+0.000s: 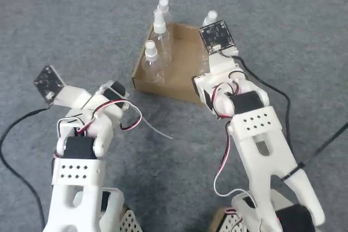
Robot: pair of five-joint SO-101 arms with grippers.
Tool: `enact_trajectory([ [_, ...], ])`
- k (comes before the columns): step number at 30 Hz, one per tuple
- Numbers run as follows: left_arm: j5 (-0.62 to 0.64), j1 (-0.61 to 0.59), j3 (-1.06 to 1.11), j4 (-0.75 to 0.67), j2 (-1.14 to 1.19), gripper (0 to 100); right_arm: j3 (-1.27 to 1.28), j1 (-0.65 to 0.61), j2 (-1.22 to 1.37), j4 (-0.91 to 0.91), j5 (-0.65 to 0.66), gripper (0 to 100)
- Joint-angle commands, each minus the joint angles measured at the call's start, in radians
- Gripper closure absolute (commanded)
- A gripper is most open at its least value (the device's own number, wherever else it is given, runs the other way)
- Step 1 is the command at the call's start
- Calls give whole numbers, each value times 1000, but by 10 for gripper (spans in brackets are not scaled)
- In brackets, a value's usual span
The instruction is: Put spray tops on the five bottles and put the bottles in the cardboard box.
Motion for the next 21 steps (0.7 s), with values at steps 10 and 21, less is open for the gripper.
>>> enact_trajectory([
  [10,48,-92,-21,-35,-46,988,-14,-8,-64,-31,-3,987],
  [21,91,-192,-50,-32,-46,988,18,-70,-73,-50,3,986],
])
